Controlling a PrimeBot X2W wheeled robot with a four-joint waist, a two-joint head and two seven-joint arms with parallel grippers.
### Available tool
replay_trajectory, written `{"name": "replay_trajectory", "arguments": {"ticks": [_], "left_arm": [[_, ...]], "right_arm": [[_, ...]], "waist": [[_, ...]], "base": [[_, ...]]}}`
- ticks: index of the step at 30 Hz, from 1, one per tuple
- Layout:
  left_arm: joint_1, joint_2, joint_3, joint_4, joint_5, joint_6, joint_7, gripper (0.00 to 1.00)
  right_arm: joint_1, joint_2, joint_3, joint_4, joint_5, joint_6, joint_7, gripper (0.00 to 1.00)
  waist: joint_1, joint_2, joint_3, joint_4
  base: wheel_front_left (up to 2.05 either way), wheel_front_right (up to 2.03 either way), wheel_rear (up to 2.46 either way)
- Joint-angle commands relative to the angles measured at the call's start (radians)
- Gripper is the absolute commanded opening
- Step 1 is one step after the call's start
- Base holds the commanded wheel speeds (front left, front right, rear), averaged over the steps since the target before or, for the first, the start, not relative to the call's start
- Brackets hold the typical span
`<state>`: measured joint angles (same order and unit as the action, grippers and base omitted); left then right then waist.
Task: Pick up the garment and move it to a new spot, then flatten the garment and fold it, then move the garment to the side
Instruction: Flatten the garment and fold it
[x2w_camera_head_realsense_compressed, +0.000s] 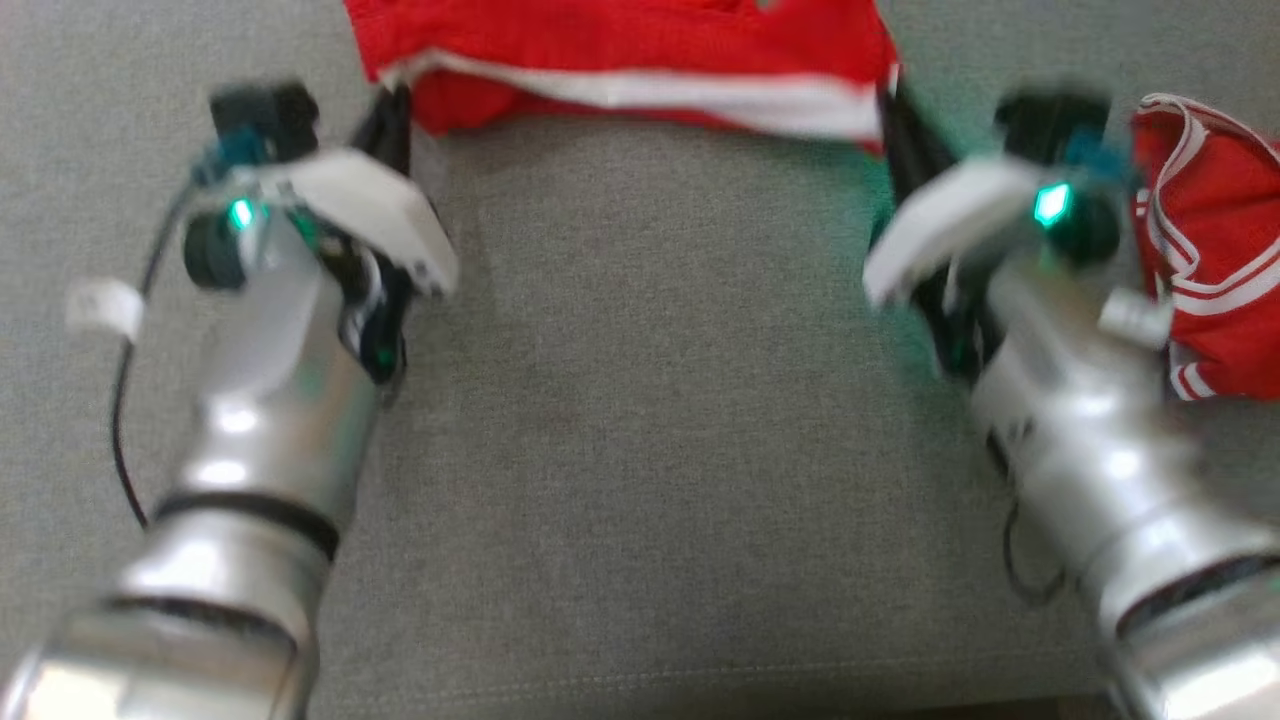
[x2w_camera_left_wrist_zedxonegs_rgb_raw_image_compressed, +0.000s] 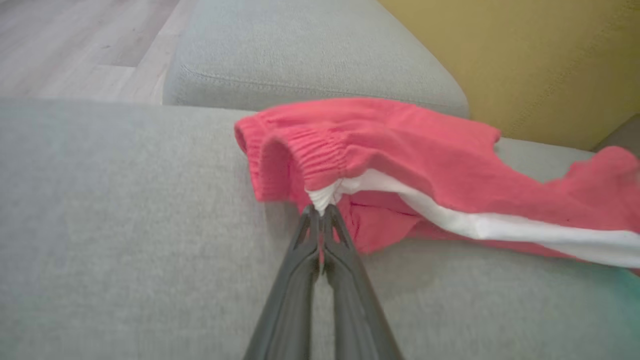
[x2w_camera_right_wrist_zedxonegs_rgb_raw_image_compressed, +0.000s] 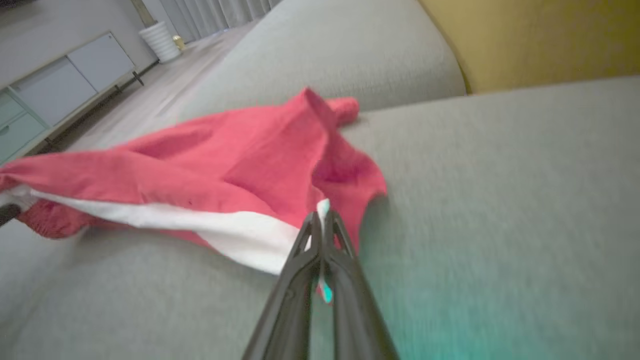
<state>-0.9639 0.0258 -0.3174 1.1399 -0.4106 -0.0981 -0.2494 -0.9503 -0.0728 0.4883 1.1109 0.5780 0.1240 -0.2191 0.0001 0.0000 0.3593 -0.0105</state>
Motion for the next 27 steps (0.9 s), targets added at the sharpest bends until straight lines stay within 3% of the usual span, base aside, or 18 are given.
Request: {"name": "replay_trajectory", "arguments": {"ticks": [1, 7, 11, 18, 27], "left_arm": [[0.008, 0.030, 0.020, -0.032, -0.001, -0.002, -0.012, 0.00], [0.257, 0.081, 0.075, -0.257, 0.026, 0.011, -0.012, 0.00], [0.427, 0.101, 0.101, -0.401, 0.046, 0.020, -0.012, 0.00], [0.674, 0.115, 0.096, -0.617, 0.066, 0.041, -0.011, 0.00], [0.940, 0.148, 0.088, -0.938, 0.048, 0.103, 0.116, 0.00]], "right_arm": [[0.013, 0.022, 0.013, -0.027, 0.000, 0.007, -0.015, 0.00], [0.194, 0.021, 0.000, -0.089, -0.046, 0.007, -0.041, 0.00], [0.330, 0.013, -0.069, -0.229, -0.086, 0.007, -0.042, 0.00], [0.672, -0.002, -0.221, -0.550, -0.184, 0.007, -0.033, 0.00], [1.111, 0.020, -0.378, -1.094, -0.281, 0.007, 0.198, 0.00]], "waist": [[-0.0001, 0.0000, -0.004, -0.001], [-0.0001, 0.0000, -0.018, -0.029], [-0.0001, 0.0000, -0.049, -0.029], [-0.0001, 0.0000, -0.118, -0.001], [-0.0001, 0.0000, -0.184, 0.008]], "base": [[0.00, 0.00, 0.00], [0.00, 0.00, 0.00], [0.00, 0.00, 0.00], [0.00, 0.00, 0.00], [0.00, 0.00, 0.00]]}}
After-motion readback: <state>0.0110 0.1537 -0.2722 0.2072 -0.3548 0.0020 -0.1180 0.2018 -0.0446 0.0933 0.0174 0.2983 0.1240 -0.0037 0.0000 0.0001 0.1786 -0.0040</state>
